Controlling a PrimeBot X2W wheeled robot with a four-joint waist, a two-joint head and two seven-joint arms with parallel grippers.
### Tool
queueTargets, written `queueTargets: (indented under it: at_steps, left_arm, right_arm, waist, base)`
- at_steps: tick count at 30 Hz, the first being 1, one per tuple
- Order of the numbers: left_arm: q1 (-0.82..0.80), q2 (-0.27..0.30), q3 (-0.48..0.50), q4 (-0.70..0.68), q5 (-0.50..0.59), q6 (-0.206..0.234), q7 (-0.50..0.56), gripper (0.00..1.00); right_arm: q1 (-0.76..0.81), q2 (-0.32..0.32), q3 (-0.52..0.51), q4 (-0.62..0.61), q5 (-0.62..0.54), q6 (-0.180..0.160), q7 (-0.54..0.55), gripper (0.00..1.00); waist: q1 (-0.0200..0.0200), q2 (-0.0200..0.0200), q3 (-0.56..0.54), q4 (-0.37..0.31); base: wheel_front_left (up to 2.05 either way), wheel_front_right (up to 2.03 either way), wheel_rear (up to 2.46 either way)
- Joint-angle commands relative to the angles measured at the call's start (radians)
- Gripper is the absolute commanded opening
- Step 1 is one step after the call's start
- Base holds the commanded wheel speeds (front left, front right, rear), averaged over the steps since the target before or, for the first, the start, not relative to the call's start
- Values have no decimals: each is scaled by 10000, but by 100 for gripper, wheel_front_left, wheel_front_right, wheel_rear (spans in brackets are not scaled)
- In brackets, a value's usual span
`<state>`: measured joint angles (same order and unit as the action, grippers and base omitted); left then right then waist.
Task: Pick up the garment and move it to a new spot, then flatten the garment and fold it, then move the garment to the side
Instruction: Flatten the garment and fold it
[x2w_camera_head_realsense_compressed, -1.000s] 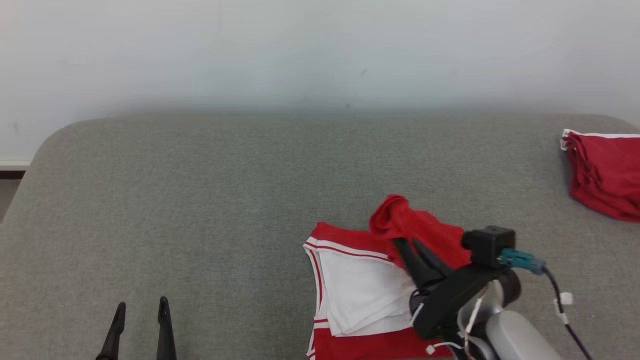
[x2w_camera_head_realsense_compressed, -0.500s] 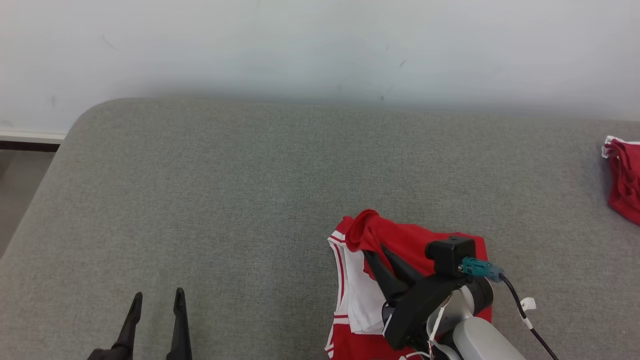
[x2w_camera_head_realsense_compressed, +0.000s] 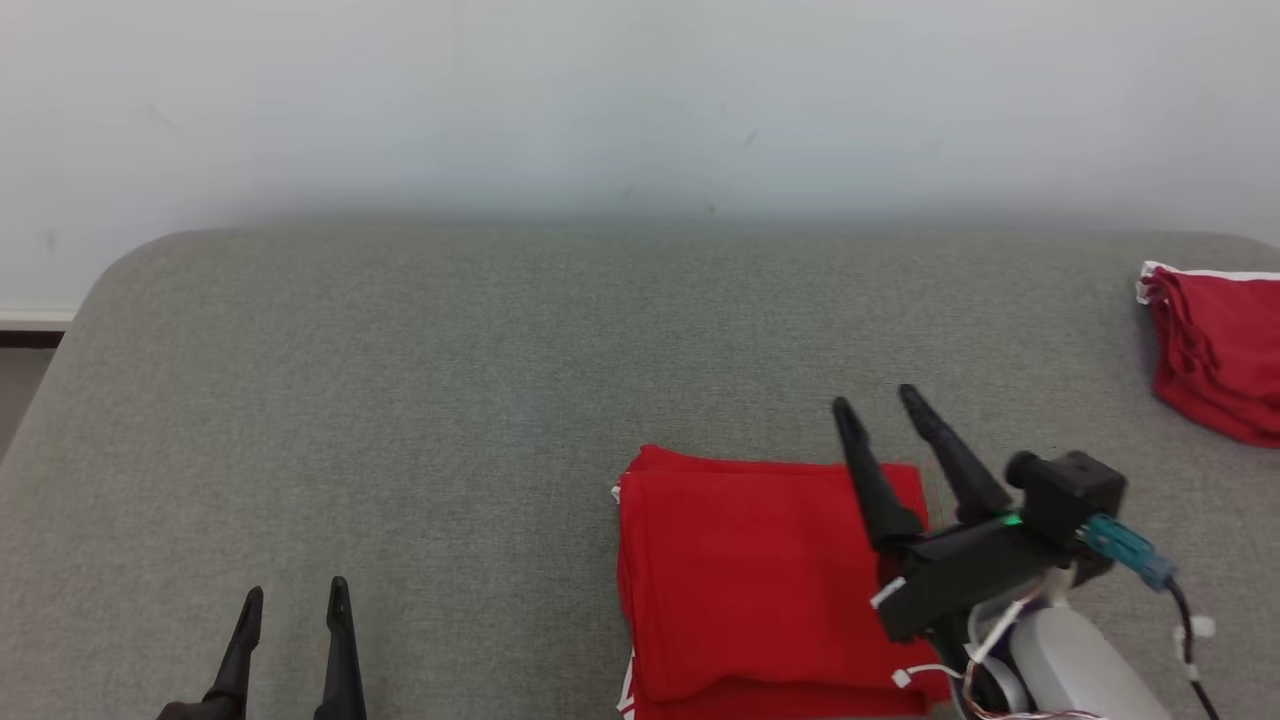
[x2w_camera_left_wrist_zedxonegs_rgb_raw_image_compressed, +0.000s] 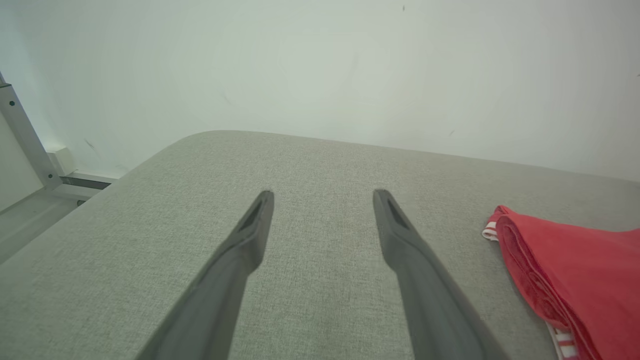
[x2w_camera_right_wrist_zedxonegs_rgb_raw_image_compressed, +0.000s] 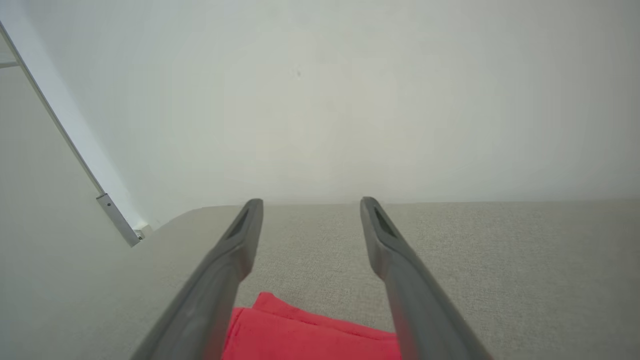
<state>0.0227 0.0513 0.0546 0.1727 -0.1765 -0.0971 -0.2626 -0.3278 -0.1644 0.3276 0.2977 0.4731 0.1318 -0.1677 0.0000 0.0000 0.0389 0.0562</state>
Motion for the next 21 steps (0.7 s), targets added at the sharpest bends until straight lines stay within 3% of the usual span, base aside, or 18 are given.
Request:
queueTargets:
  at_steps: [1,9,21]
  left_arm:
    - [123,-15,57,-59,58,-16,-27,100]
    - [251,-15,236,-207,161,-65,-27,100]
    - [348,-14,234,-438,272,-104,-27,100]
  right_arm:
    - [258,-144,-210,-138,-148,-28,-193,100]
    - [1421,-352,-1330,-861,-507,-28,-727,100]
    - [3254,128,-2257,-1718,-1382,-28,-971,100]
  waist:
    - [0,0,-71,-178]
    - [0,0,-215,-607]
    - [0,0,-413,-890]
  base:
    - [0,0,0]
    - [0,0,0]
    - [0,0,0]
